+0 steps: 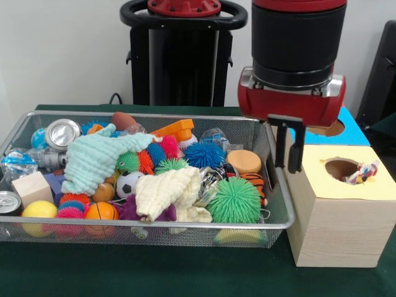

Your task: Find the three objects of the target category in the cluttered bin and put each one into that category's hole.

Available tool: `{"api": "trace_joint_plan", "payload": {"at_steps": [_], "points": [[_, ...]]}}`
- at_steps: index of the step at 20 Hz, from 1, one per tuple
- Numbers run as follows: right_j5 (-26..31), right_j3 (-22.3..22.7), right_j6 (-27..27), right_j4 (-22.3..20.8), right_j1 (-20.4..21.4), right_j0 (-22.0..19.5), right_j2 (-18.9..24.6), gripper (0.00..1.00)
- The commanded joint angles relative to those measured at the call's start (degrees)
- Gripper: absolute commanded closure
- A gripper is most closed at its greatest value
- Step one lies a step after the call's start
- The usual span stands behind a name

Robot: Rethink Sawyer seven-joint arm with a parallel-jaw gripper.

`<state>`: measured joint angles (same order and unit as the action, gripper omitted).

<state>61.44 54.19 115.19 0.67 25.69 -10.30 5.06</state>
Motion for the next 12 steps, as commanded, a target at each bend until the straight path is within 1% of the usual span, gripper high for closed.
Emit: {"api": "trace_joint_plan", "payload": {"at_steps": [1, 2, 9, 12], "points": [[4.8, -0.9, -6.9, -2.0, -3.5, -2.4, 4.6, 1.00], [3.9, -0.3, -6.2, -1.7, -3.6, -2.3, 4.6, 1.00], [3.1, 2.4, -2.3, -0.2, -1.6, -0.7, 4.4, 1.00], [4.1, 2.6, -1.4, 0.4, -0.6, -0.3, 4.4, 1.00]]}}
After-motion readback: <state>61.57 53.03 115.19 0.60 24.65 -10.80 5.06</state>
